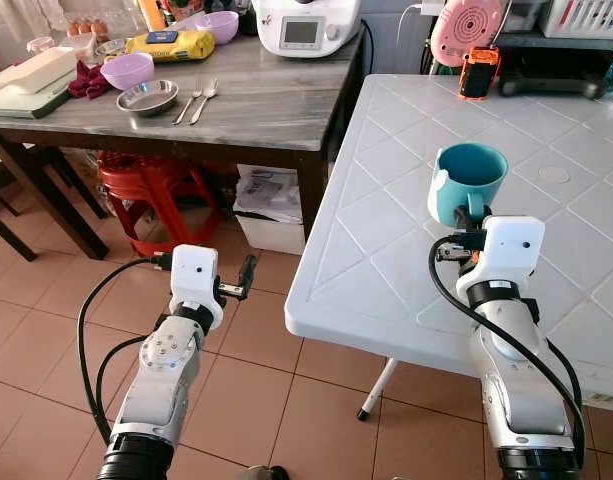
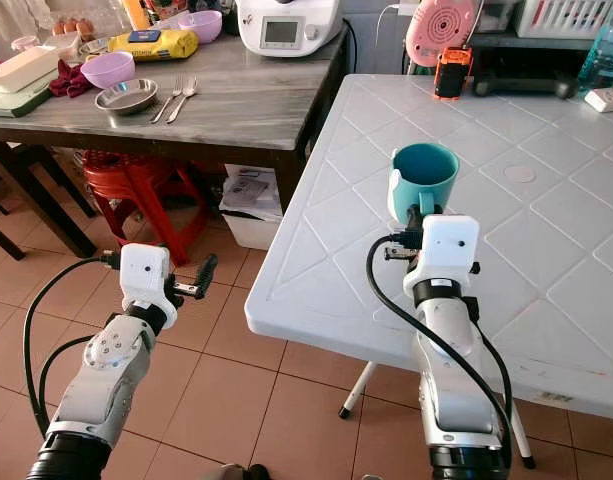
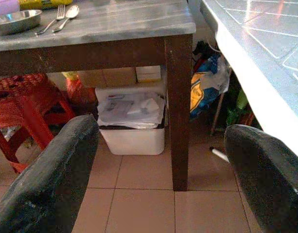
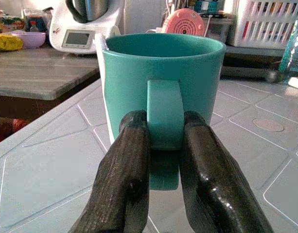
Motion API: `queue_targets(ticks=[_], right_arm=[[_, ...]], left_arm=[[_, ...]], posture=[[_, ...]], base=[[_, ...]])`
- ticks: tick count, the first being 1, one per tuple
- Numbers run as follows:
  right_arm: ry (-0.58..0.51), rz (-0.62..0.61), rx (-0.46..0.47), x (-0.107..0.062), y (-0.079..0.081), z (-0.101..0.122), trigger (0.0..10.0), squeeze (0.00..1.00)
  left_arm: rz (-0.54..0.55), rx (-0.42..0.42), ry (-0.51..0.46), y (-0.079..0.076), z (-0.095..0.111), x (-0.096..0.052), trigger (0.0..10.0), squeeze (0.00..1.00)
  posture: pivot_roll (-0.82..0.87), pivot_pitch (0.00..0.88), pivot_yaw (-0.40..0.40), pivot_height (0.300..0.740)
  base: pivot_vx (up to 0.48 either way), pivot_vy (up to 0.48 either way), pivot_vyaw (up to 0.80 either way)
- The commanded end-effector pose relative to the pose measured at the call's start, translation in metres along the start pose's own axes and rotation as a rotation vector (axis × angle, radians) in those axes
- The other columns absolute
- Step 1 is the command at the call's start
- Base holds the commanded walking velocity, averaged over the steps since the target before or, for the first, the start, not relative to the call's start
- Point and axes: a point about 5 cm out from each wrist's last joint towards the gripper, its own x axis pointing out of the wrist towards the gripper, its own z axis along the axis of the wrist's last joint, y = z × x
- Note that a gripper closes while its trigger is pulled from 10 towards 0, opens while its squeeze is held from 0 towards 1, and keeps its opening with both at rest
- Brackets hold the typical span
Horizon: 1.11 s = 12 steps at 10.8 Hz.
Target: Setting the table
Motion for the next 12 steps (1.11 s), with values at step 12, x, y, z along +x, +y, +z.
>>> queue_targets(ticks=[12], right_arm=[[-0.024, -0.001, 0.010, 0.0026, 0.0041, 0.0062, 10.0, 0.00]], left_arm=[[0.006, 0.030, -0.015, 0.0009, 0.0036, -0.0009, 10.0, 0.00]], posture=[[-0.03, 0.081, 0.125, 0.740]], base=[[-0.175, 0.000, 0.00]])
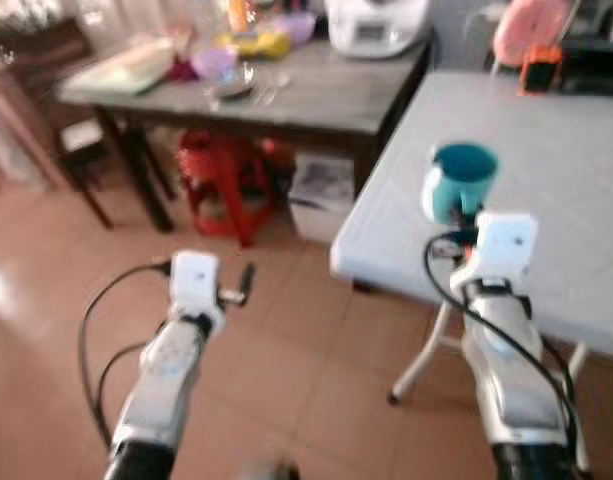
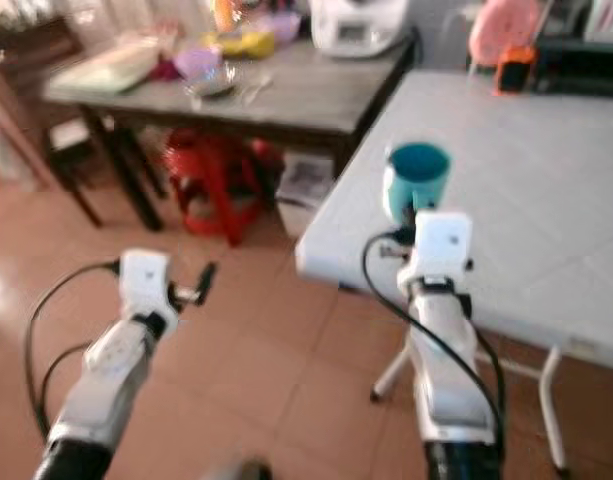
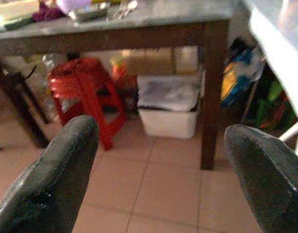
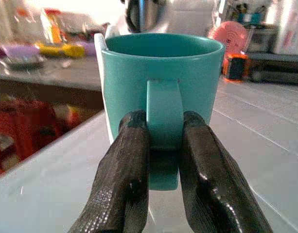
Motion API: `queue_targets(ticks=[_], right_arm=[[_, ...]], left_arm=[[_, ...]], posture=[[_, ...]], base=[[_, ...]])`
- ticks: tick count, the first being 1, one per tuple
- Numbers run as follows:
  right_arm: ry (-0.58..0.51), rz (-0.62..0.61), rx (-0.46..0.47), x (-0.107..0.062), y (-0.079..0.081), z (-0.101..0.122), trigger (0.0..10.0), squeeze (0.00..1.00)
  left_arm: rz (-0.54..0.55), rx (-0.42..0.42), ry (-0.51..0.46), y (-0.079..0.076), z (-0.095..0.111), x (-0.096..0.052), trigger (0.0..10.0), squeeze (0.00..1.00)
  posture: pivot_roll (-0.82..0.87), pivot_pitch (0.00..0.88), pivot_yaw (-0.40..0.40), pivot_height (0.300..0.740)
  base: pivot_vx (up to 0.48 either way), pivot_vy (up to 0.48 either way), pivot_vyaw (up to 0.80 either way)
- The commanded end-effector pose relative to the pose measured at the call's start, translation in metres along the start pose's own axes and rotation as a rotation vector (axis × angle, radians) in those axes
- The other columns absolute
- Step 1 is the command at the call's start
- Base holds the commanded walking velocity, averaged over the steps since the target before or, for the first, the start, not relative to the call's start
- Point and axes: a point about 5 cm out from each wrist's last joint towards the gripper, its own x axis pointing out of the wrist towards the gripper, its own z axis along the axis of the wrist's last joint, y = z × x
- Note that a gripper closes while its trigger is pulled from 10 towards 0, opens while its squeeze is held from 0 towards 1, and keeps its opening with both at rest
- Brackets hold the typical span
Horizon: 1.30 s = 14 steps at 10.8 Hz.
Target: Setting the table
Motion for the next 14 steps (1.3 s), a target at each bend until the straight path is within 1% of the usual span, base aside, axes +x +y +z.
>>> queue_targets(ticks=[1, 3, 6, 9, 14], right_arm=[[-0.035, 0.008, 0.010, 0.001, 0.004, 0.008, 10.0, 0.00], [-0.035, -0.007, 0.004, 0.001, 0.002, 0.008, 10.0, 0.00], [-0.030, -0.019, 0.012, 0.002, 0.000, 0.007, 10.0, 0.00], [-0.028, -0.016, 0.015, 0.002, 0.002, 0.007, 10.0, 0.00], [-0.026, -0.013, 0.017, 0.002, 0.002, 0.006, 10.0, 0.00]], left_arm=[[0.001, 0.002, -0.049, 0.005, 0.008, -0.002, 10.0, 0.00], [-0.066, -0.023, -0.048, 0.000, 0.007, -0.004, 10.0, 0.00], [-0.107, -0.053, -0.050, -0.007, 0.006, -0.005, 10.0, 0.00], [-0.114, -0.059, -0.044, -0.007, 0.005, -0.006, 10.0, 0.00], [-0.115, -0.056, -0.034, -0.007, 0.003, -0.007, 10.0, 0.00]], posture=[[-0.03, 0.082, 0.126, 0.740], [-0.03, 0.083, 0.128, 0.740], [-0.03, 0.079, 0.128, 0.740], [-0.03, 0.076, 0.127, 0.740], [-0.03, 0.081, 0.128, 0.740]], base=[[0.000, 0.000, 0.00], [0.000, 0.000, 0.00], [0.000, 0.000, 0.00], [0.000, 0.000, -0.55], [0.000, 0.000, 0.00]])
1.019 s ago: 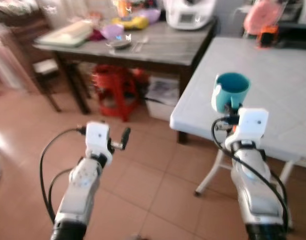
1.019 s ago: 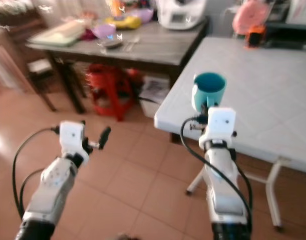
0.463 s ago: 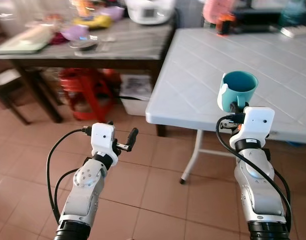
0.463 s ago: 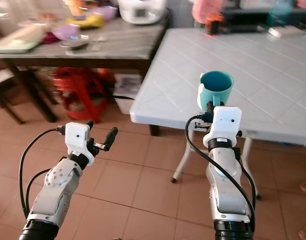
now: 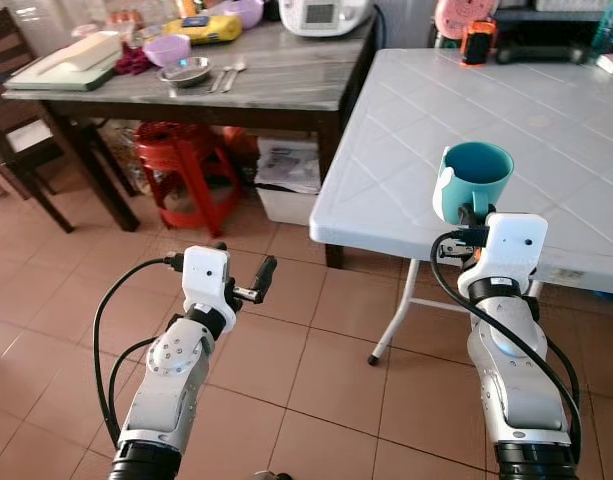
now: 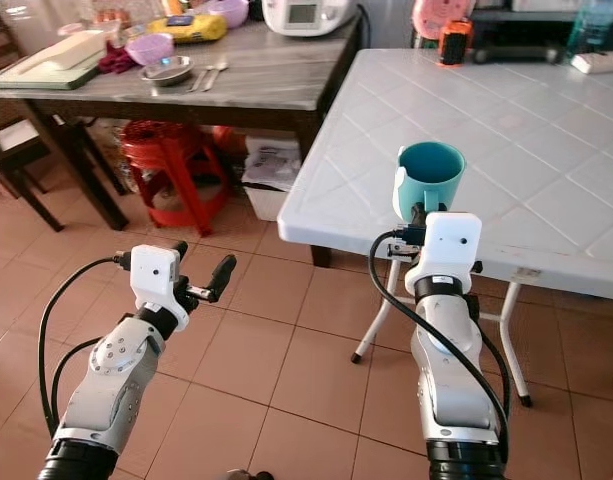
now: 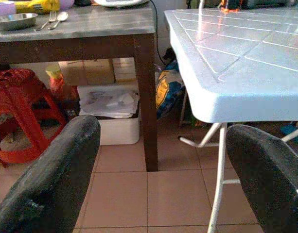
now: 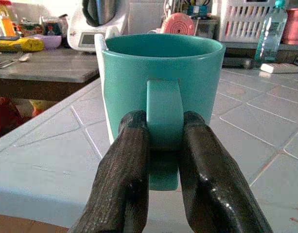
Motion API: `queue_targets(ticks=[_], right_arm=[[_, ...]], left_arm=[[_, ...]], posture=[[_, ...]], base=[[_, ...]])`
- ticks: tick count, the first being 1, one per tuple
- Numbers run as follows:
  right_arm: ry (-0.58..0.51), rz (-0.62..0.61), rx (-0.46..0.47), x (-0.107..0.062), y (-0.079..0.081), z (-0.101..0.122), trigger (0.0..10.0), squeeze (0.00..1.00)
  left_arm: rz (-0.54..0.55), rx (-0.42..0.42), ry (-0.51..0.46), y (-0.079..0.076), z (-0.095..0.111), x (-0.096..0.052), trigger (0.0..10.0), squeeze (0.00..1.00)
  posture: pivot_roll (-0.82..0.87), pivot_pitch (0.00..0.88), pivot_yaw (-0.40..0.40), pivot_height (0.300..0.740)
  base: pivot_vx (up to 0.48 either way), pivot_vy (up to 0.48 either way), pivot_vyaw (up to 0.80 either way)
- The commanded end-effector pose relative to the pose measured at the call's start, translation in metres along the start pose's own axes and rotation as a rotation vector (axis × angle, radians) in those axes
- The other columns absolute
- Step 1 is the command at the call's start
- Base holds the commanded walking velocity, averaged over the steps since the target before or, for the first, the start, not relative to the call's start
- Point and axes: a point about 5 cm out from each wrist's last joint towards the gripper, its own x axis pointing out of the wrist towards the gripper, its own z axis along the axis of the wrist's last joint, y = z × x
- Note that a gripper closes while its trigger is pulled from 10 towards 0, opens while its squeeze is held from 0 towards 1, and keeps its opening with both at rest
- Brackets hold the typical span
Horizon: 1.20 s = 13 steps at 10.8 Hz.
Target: Setting the table
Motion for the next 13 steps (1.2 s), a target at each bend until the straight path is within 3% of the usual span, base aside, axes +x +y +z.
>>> queue_targets(ticks=[1, 3, 13], right_arm=[[-0.021, 0.010, 0.012, 0.0016, 0.0045, 0.0051, 10.0, 0.00], [-0.019, 0.012, 0.013, 0.0016, 0.0051, 0.0047, 10.0, 0.00], [-0.018, 0.009, 0.021, 0.0042, 0.0053, 0.0051, 10.0, 0.00]], left_arm=[[0.007, 0.014, 0.011, 0.0047, -0.0001, -0.0030, 10.0, 0.00], [0.006, 0.016, 0.014, 0.0043, -0.0005, -0.0033, 10.0, 0.00], [0.029, -0.006, 0.037, 0.0009, -0.0020, -0.0002, 10.0, 0.00]], posture=[[-0.03, 0.083, 0.129, 0.740], [-0.02, 0.084, 0.130, 0.740], [-0.03, 0.083, 0.131, 0.740]], base=[[0.000, 0.281, 0.00], [0.000, 0.287, 0.00], [0.000, 0.000, -0.06]])
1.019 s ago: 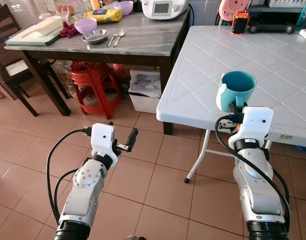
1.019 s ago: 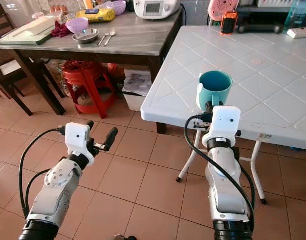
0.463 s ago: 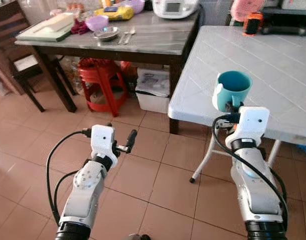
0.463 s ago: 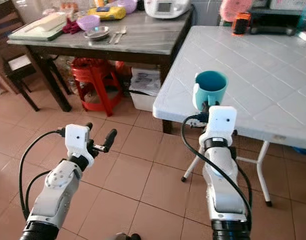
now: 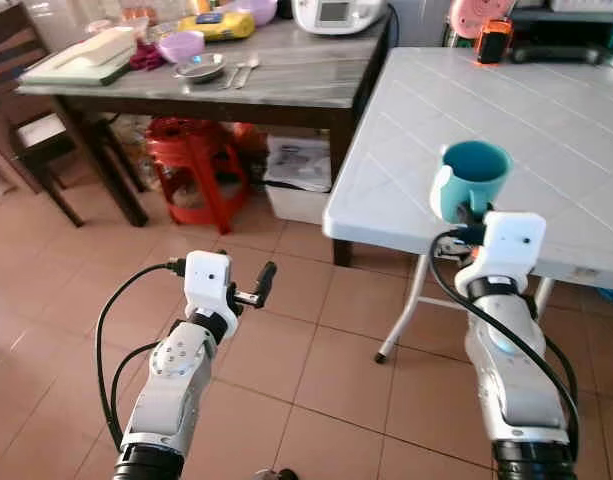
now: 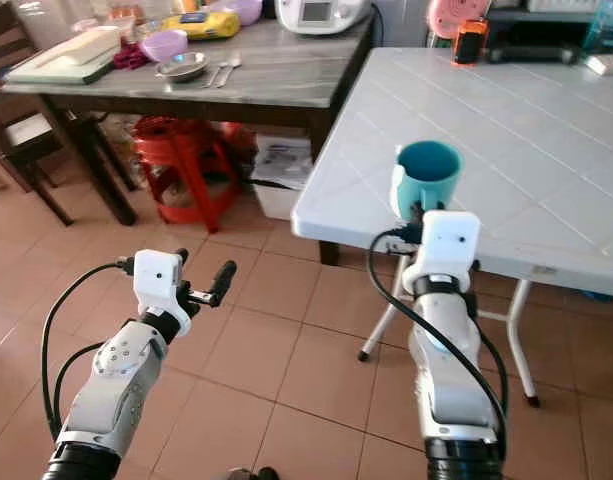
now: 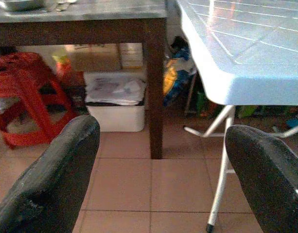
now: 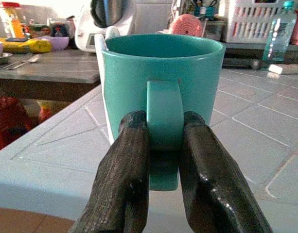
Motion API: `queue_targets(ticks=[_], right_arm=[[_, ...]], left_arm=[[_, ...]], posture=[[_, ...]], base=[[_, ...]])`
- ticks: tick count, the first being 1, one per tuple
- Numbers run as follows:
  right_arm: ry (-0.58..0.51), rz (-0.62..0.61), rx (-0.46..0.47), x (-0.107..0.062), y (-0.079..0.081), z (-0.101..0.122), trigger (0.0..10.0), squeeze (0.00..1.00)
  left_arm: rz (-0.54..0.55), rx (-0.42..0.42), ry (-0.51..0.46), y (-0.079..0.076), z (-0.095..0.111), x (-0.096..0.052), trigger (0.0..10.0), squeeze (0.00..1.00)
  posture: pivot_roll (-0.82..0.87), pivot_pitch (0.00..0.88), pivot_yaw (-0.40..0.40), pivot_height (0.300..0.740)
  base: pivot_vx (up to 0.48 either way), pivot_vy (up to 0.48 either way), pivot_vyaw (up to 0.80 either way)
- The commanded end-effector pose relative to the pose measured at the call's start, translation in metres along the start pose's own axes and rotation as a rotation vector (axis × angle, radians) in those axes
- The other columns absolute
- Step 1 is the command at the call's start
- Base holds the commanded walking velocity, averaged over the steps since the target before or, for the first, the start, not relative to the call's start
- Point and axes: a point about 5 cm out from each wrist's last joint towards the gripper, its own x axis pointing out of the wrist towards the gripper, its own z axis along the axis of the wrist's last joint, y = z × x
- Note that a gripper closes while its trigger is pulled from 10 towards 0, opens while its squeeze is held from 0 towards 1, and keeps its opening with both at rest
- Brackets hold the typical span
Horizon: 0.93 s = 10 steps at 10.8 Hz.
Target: Setting the table
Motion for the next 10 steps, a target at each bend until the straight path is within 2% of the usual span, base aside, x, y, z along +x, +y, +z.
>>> queue_targets(ticks=[1, 3, 10], right_arm=[[-0.008, -0.001, 0.014, 0.0016, 0.0021, 0.0021, 10.0, 0.00], [-0.009, -0.001, 0.016, 0.0018, 0.0027, 0.0022, 10.0, 0.00], [-0.009, -0.006, 0.016, 0.0026, 0.0021, 0.0011, 10.0, 0.00]], left_arm=[[0.007, 0.017, -0.004, 0.0026, 0.0042, 0.0004, 10.0, 0.00], [0.007, 0.021, -0.001, 0.0032, 0.0041, 0.0002, 10.0, 0.00], [0.004, 0.031, 0.003, 0.0021, 0.0038, -0.0001, 10.0, 0.00]], posture=[[-0.03, 0.082, 0.132, 0.740], [-0.02, 0.081, 0.132, 0.740], [-0.02, 0.082, 0.133, 0.740]], base=[[0.000, 0.000, -0.70], [0.000, 0.152, -0.64], [0.000, 0.364, 0.00]])
